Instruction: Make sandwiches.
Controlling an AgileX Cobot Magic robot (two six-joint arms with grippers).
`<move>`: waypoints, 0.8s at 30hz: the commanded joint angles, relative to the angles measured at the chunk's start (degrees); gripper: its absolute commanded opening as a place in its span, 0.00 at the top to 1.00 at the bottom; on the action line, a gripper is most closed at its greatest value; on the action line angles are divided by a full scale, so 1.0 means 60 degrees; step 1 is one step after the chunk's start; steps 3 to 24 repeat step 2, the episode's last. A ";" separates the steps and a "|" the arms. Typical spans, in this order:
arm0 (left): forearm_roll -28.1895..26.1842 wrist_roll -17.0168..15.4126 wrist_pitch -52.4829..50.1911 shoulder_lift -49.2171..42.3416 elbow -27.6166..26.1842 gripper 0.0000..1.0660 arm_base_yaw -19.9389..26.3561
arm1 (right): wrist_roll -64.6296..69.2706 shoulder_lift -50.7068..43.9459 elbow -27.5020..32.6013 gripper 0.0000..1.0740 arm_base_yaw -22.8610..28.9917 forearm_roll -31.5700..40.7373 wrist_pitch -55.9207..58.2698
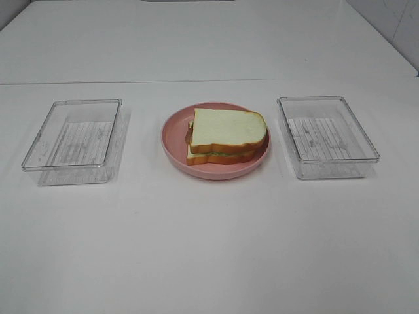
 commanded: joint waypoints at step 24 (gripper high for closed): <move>-0.0048 -0.0048 -0.0057 -0.0105 0.0000 0.08 -0.0038 | 0.0067 -0.0306 0.0029 0.10 -0.0019 -0.0086 -0.0067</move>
